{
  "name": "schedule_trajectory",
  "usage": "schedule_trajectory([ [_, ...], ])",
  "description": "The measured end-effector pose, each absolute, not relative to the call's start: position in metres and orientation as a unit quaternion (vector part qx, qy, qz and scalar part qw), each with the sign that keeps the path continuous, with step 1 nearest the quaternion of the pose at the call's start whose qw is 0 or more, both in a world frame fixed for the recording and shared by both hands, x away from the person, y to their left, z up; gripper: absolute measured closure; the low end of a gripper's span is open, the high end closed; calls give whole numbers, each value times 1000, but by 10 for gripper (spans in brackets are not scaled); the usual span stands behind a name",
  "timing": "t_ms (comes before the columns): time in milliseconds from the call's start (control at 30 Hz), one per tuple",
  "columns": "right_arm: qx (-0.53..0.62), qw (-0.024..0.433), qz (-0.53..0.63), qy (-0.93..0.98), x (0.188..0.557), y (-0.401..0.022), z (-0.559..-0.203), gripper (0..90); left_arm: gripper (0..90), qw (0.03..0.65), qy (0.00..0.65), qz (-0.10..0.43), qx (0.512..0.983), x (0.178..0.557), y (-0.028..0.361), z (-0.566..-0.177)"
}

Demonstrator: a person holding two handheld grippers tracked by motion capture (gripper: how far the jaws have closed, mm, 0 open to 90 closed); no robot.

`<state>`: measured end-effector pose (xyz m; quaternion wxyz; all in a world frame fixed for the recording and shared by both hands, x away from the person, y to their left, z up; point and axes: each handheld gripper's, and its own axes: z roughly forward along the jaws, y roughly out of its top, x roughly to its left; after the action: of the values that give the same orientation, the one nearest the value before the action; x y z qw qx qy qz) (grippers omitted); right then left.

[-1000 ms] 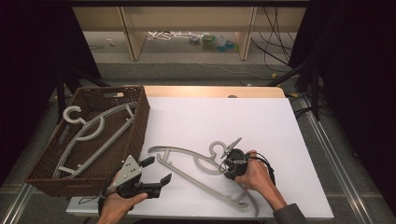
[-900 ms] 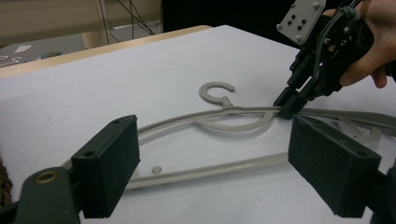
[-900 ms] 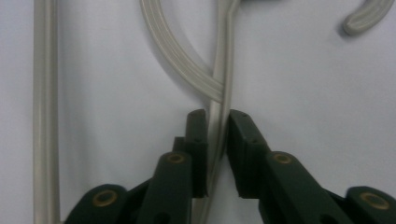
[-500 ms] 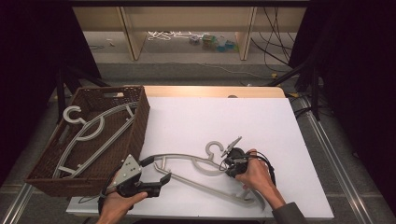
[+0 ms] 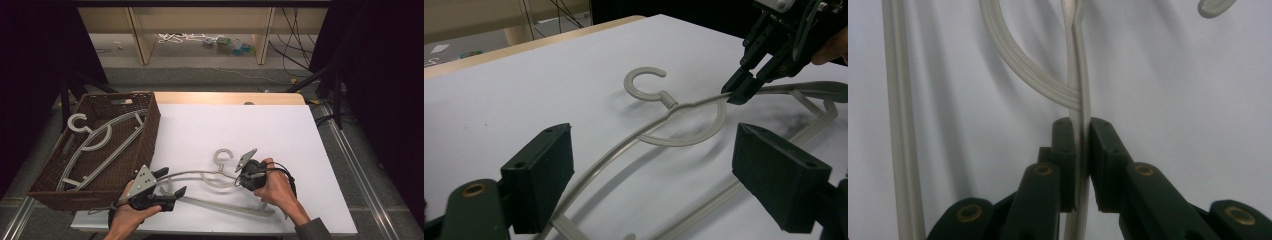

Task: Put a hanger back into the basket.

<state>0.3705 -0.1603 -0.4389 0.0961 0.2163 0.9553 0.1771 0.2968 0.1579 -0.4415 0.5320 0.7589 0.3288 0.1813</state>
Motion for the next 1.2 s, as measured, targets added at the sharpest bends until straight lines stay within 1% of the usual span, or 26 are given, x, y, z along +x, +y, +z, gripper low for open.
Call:
schedule_trajectory([
  [233, 186, 112, 184, 959, 362, -163, -425, 825, 171, 522, 308, 183, 774, 307, 144, -437],
  [300, 179, 120, 184, 959, 359, -163, -422, 824, 186, 506, 297, 176, 790, 312, 134, -439],
  [400, 173, 129, 187, 958, 354, -163, -418, 825, 199, 501, 294, 171, 796, 315, 128, -439],
  [467, 170, 131, 187, 959, 352, -163, -415, 825, 212, 495, 288, 167, 802, 323, 117, -437],
  [600, 156, 139, 194, 959, 347, -163, -409, 825, 213, 490, 280, 161, 810, 330, 109, -434],
  [767, 146, 142, 199, 959, 343, -162, -402, 825, 238, 463, 270, 155, 830, 339, 95, -433],
  [1033, 134, 145, 199, 960, 335, -158, -396, 824, 263, 430, 257, 146, 853, 348, 89, -437],
  [1133, 130, 147, 199, 960, 333, -156, -394, 825, 265, 432, 255, 127, 855, 350, 88, -438],
  [1200, 126, 148, 200, 960, 333, -156, -394, 824, 305, 425, 249, 126, 861, 352, 88, -438],
])
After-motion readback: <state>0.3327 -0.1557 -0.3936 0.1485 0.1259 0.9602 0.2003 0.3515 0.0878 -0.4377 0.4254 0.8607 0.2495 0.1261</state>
